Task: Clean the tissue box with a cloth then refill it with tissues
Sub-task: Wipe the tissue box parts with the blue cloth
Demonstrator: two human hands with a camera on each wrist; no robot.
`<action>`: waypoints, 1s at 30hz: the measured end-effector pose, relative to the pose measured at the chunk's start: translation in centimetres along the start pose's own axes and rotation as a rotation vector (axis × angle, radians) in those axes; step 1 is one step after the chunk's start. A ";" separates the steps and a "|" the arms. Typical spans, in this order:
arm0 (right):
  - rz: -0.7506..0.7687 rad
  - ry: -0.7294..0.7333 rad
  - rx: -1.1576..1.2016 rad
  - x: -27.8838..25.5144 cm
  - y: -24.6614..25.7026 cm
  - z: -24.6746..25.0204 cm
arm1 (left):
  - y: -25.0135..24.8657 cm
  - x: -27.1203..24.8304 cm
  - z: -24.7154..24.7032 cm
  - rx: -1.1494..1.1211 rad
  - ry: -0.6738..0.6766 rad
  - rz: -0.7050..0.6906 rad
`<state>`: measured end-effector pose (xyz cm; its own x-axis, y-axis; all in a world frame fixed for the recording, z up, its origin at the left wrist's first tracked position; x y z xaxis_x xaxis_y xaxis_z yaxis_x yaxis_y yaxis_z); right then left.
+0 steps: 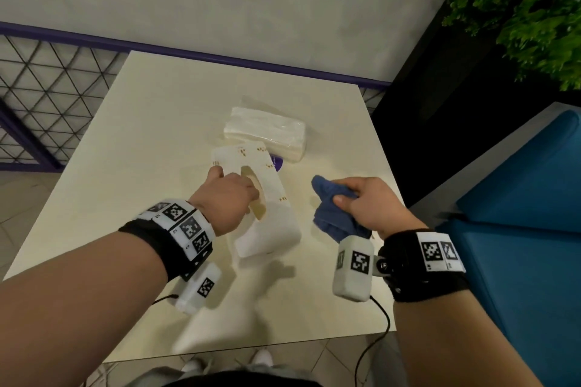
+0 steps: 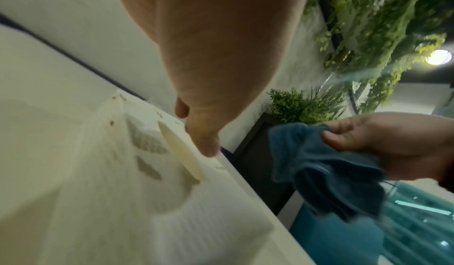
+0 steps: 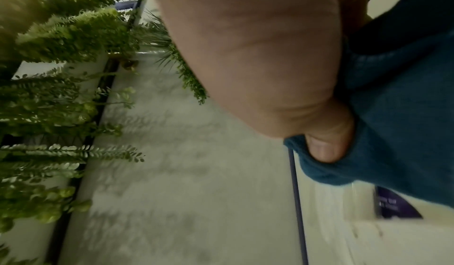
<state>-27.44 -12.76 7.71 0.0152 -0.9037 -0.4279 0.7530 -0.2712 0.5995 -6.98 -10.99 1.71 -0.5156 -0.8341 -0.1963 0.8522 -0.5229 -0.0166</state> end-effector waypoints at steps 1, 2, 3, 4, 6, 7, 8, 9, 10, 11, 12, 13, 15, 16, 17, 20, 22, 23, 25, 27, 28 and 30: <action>0.015 -0.006 0.040 0.0 0.6 -0.1 | -0.5 -0.2 -0.1 -0.012 0.003 0.026; 0.040 -0.023 0.051 0.1 1.3 -0.5 | -1.0 -0.4 -0.5 -0.025 0.026 0.058; 0.067 -0.036 0.048 0.2 2.0 -1.1 | -1.3 -0.6 -1.0 -0.026 0.060 0.090; 0.095 -0.041 0.041 0.3 2.7 -2.0 | -1.4 -0.9 -1.4 -0.017 0.083 0.122; 0.146 0.015 -0.007 0.3 3.5 -5.3 | -1.0 -1.5 -2.1 -0.041 0.094 0.198; 0.158 0.067 -0.128 0.3 3.4 -7.9 | -0.7 -1.7 -2.4 -0.071 0.080 0.227; 0.155 0.125 -0.313 0.2 2.7 -10.9 | -0.6 -1.9 -2.6 -0.095 0.077 0.246; 0.145 0.163 -0.498 0.1 1.6 -13.4 | -0.4 -2.1 -2.8 -0.119 0.070 0.263; 0.139 0.158 -0.629 0.5 0.7 -15.0 | -0.3 -2.1 -2.9 -0.141 0.067 0.276; 0.128 0.139 -0.695 1.2 0.4 -15.7 | -0.3 -2.2 -2.9 -0.155 0.063 0.285; 0.122 0.128 -0.722 2.5 0.6 -15.9 | -0.3 -2.2 -2.9 -0.162 0.061 0.291; 0.110 0.136 -0.736 3.8 1.3 -15.9 | -0.3 -2.2 -2.8 -0.159 0.065 0.292; 0.099 0.148 -0.747 6.7 3.4 -15.6 | -0.3 -2.2 -2.7 -0.147 0.078 0.288; 0.109 0.144 -0.752 8.1 4.6 -15.6 | -0.3 -2.3 -2.7 -0.144 0.080 0.283; 0.117 0.140 -0.762 9.3 5.7 -15.7 | -0.3 -2.3 -2.7 -0.141 0.077 0.278; 0.141 0.092 -0.795 10.5 7.2 -16.0 | -0.3 -2.3 -2.6 -0.130 0.049 0.252; 0.151 0.108 -0.800 8.8 6.0 -16.1 | -0.5 -2.2 -2.6 -0.149 0.057 0.233; 0.152 0.139 -0.795 7.3 4.9 -16.2 | -0.4 -2.1 -2.7 -0.166 0.065 0.230; 0.141 0.203 -0.783 4.4 2.2 -16.3 | -0.3 -2.1 -2.8 -0.194 0.073 0.232; 0.128 0.256 -0.779 3.1 0.8 -16.2 | -0.2 -2.1 -2.9 -0.213 0.078 0.243; 0.116 0.274 -0.790 3.5 1.0 -16.1 | -0.2 -2.2 -2.9 -0.215 0.082 0.248; 0.087 0.282 -0.818 5.4 2.7 -15.9 | -0.3 -2.2 -2.8 -0.207 0.107 0.250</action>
<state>-14.87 -13.09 -3.76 0.1759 -0.7651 -0.6194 0.9762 0.2166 0.0096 -5.85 -8.53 -0.60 -0.2853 -0.9032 -0.3207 0.9567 -0.2483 -0.1518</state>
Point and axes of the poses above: each hand's wrist, its own x-axis towards the middle knuckle, its own z-axis out of the back of the hand, y = z × x, the point moved 9 cm from there along x, towards the middle knuckle, and after that the axes turned 13 degrees about -z, right-handed, at the moved point
